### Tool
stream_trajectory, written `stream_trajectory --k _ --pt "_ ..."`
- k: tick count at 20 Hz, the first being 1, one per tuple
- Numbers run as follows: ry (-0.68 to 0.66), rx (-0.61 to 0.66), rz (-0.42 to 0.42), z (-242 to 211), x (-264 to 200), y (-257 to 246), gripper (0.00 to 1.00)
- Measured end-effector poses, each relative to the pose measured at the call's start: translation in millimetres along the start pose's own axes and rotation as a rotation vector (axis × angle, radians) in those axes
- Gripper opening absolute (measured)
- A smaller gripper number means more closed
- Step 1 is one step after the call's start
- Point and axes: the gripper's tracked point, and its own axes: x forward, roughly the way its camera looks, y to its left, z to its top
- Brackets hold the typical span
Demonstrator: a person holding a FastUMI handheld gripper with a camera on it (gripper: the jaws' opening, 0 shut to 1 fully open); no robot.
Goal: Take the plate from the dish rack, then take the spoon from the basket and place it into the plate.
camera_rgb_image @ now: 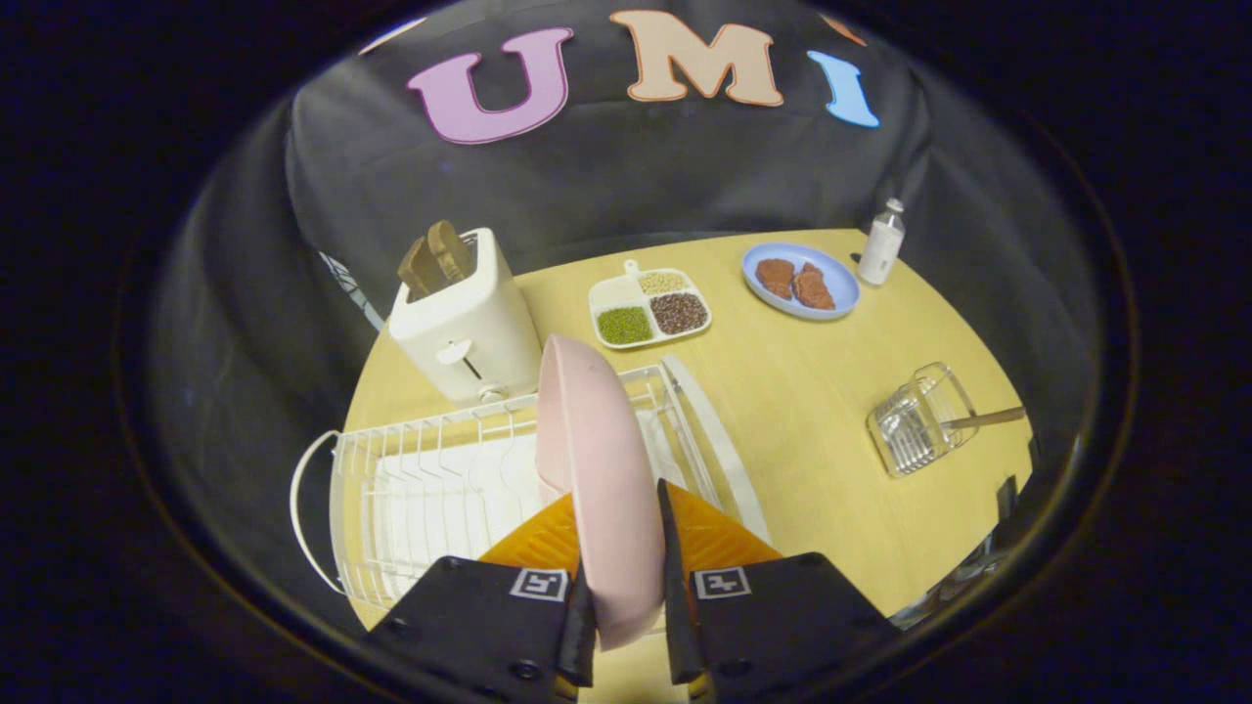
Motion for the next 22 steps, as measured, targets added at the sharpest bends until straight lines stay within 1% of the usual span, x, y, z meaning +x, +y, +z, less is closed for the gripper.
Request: stream_trajectory --k 1,2,6,10,14,16,18,20,22 --pt "-0.006 -0.002 -0.014 0.3 -2.3 1.3 0.32" --pt "-0.011 -0.016 -0.044 2.1 -7.6 -0.6 0.32" --pt "-0.040 -0.046 -0.089 6.9 -9.5 1.5 0.31" --pt "-0.062 -0.108 -0.134 17.0 -15.1 6.4 0.29" --pt "-0.067 -0.100 -0.155 21.4 -17.0 4.9 0.29" --pt "-0.081 -0.109 -0.180 30.0 -24.0 -2.2 0.29" --pt "-0.123 -0.080 -0.149 44.7 -38.3 0.6 0.29" --pt "-0.174 -0.018 -0.103 59.6 -58.3 3.7 0.29" --pt "-0.217 0.026 -0.089 70.0 -80.6 -6.7 0.29"
